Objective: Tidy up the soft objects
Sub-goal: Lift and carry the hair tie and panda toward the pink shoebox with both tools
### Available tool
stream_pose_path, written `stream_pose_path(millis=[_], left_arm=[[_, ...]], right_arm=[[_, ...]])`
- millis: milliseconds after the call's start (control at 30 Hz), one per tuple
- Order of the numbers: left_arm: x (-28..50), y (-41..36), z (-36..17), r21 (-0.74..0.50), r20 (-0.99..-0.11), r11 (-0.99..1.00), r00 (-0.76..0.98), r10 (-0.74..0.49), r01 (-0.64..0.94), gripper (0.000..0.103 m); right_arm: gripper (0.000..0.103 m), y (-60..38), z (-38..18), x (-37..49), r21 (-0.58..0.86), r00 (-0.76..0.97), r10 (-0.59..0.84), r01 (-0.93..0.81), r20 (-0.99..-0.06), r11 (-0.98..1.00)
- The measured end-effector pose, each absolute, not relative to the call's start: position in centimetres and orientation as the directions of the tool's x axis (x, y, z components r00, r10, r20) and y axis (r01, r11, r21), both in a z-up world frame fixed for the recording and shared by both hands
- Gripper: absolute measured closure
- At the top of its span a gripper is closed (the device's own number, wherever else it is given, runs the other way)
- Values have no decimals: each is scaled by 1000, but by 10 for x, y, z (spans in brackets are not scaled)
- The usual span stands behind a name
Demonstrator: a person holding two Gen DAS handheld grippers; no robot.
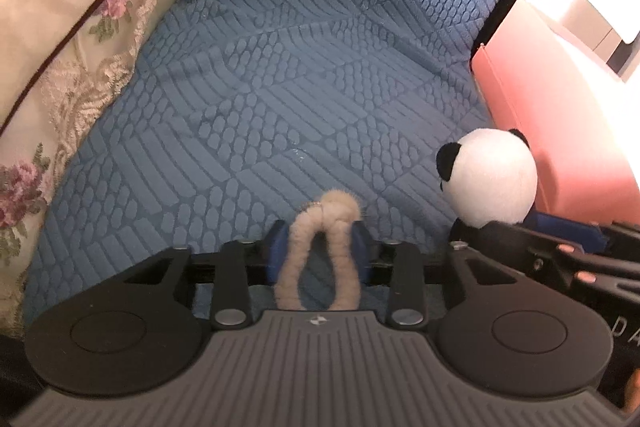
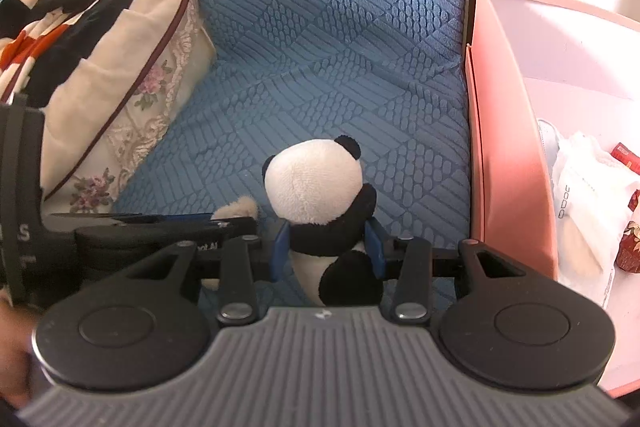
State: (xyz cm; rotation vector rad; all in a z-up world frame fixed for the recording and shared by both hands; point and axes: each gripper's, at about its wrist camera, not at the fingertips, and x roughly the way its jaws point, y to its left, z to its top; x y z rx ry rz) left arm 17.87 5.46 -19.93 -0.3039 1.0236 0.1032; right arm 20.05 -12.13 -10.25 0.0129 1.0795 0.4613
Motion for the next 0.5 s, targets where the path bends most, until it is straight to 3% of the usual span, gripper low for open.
stream_pose_path(millis=[67, 200, 500], left_arm=[[179, 54, -200, -214, -853, 951, 518, -71, -223, 80], [179, 47, -198, -187, -852, 961, 521, -56, -203, 86], [174, 59, -174, -239, -829, 938, 556, -63, -250, 89]], right_arm=[[59, -120, -104, 202, 230, 385, 367, -357, -847, 905], [59, -117, -106, 202, 225, 385, 363, -360, -848, 906], [60, -121, -100, 200, 213, 412, 345, -334, -843, 918]])
